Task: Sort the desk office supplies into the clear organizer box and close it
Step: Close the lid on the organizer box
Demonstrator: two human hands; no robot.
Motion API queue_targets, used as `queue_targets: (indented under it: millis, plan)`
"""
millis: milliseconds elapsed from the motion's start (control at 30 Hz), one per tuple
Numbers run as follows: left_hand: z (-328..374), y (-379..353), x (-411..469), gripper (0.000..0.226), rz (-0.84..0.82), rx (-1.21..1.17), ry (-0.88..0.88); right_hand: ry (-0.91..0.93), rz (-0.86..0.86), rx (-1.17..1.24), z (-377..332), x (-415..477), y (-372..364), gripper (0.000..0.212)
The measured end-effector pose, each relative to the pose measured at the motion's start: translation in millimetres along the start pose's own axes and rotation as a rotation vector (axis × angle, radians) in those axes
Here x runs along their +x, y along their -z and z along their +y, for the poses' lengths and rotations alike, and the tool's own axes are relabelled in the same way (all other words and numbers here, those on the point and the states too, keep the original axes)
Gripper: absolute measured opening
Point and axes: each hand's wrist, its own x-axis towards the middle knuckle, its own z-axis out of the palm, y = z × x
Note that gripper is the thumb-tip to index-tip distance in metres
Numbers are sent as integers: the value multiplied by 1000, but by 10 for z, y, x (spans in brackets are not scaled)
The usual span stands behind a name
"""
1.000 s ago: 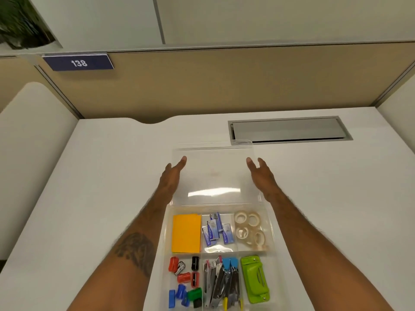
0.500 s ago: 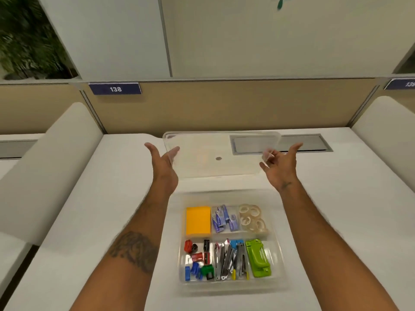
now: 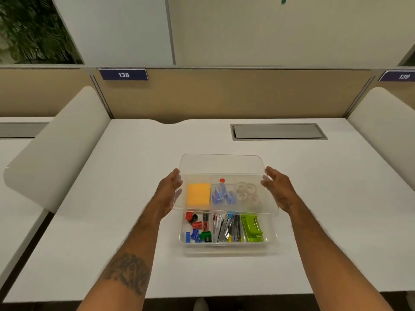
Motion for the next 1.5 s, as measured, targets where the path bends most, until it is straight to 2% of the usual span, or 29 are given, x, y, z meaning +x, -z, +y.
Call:
queue_targets:
  millis: [133,300,500,867,1000,1233,1400,1500]
  plan:
    - [-463,-17,-154,51,123,332,-16,24,33,-224,297,-157,9,64]
    - [-796,-53,-310,49,192,404,-67,34,75,-364,576,-251,8,58]
    - [-885,-44,-276,46,210,478,-110,2,89,-402,716,-261,-1,56]
    - [-1135,29,-305,50,248,974,-252,58,214,-650,980,-364,-60,45]
    - [-1194,5,-377,52,217,859,-285,75,256,-585,1025,-395,-89,43]
    - [-1237,57,-291,49,261,850,-248,119,292,-472,1064,-396,-99,40]
    - [-1071,102,-144,51,286,1032,-313,3,390,-766,919,-338,-132,37]
    - [-892,68,69,61,230,1174,-333,143,261,-940,783,-206,-206,58]
